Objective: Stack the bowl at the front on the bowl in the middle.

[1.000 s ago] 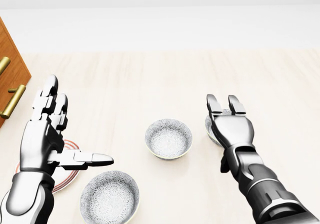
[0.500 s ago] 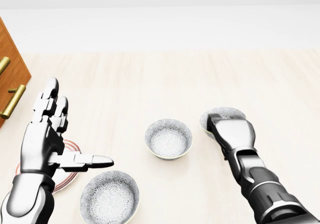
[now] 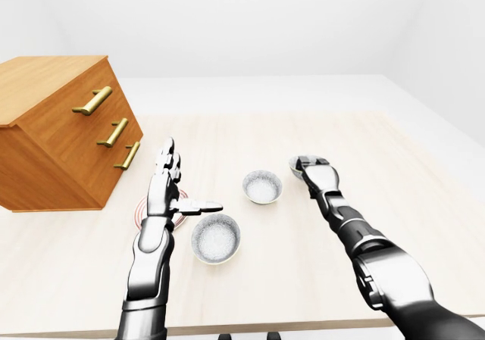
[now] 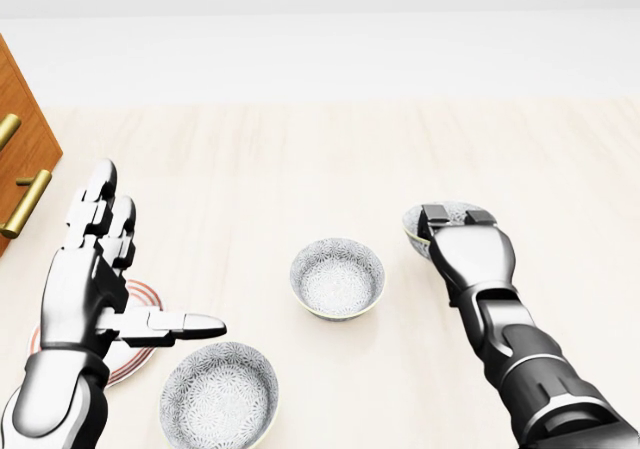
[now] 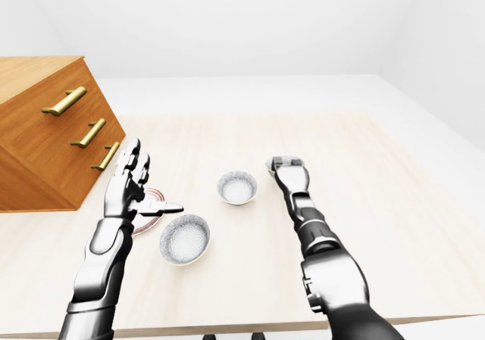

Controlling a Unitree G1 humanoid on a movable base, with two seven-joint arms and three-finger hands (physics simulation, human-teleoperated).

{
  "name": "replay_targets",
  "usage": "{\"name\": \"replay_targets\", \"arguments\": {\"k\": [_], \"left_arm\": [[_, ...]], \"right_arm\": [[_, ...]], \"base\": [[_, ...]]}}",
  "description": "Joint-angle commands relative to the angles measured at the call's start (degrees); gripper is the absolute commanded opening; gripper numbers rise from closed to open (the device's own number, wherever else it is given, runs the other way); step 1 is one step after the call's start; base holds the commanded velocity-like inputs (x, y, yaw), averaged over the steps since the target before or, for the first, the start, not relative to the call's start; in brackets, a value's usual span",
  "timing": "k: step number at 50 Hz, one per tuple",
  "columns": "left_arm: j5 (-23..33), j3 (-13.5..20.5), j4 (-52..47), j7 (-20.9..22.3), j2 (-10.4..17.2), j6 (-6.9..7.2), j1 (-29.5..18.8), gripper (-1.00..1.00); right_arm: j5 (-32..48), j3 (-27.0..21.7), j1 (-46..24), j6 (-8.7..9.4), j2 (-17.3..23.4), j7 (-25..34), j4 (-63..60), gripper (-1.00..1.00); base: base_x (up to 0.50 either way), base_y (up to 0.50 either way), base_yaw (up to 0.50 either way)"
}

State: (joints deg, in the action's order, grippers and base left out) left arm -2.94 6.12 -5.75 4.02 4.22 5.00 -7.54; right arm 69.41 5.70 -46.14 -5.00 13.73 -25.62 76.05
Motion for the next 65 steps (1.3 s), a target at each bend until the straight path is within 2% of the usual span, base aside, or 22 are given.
{"name": "replay_targets", "arguments": {"k": [1, 6, 12, 23, 35, 45, 53, 65], "left_arm": [[0.03, 0.03, -0.24, -0.04, 0.04, 0.0, 0.02, 1.0], [0.01, 0.12, -0.38, -0.01, 0.11, 0.0, -0.09, 1.0], [-0.02, 0.21, -0.75, 0.0, 0.18, 0.0, -0.26, 1.0], [0.02, 0.09, -0.98, -0.04, 0.12, 0.0, -0.3, 1.0], [0.03, -0.01, -1.0, -0.08, -0.02, 0.0, -0.13, 1.0], [0.02, -0.04, -0.8, -0.05, -0.03, 0.0, -0.04, 1.0], [0.03, -0.1, -0.69, -0.05, -0.1, 0.0, 0.05, 1.0], [-0.01, -0.15, -0.55, -0.08, -0.14, 0.0, 0.06, 1.0]], "right_arm": [[-2.97, -1.39, -2.7, 0.0, 1.81, 0.26, -3.93, -1.0], [-4.19, -1.62, -2.58, 0.0, 2.53, 1.78, -7.07, -1.0], [-6.41, -2.73, -0.14, 0.0, 2.77, 6.27, -15.06, -1.0], [-12.08, -5.01, 12.18, 0.0, -0.59, 22.75, -42.98, -1.0], [-14.05, -4.58, 20.49, 0.0, -4.12, 32.14, -60.6, -1.0], [-13.12, -3.04, 26.18, 0.0, -6.36, 35.54, -68.56, -1.0], [-9.91, -0.5, 22.44, 0.0, -9.34, 34.77, -64.34, -1.0], [-7.65, 1.03, 20.48, 0.0, -10.87, 33.74, -61.24, -1.0]], "base": [[0.0, 0.0, 0.0], [0.0, 0.0, 0.0], [0.0, 0.0, 0.0], [0.0, 0.0, 0.0], [0.0, 0.0, 0.0], [0.0, 0.0, 0.0], [0.0, 0.0, 0.0], [0.0, 0.0, 0.0]]}}
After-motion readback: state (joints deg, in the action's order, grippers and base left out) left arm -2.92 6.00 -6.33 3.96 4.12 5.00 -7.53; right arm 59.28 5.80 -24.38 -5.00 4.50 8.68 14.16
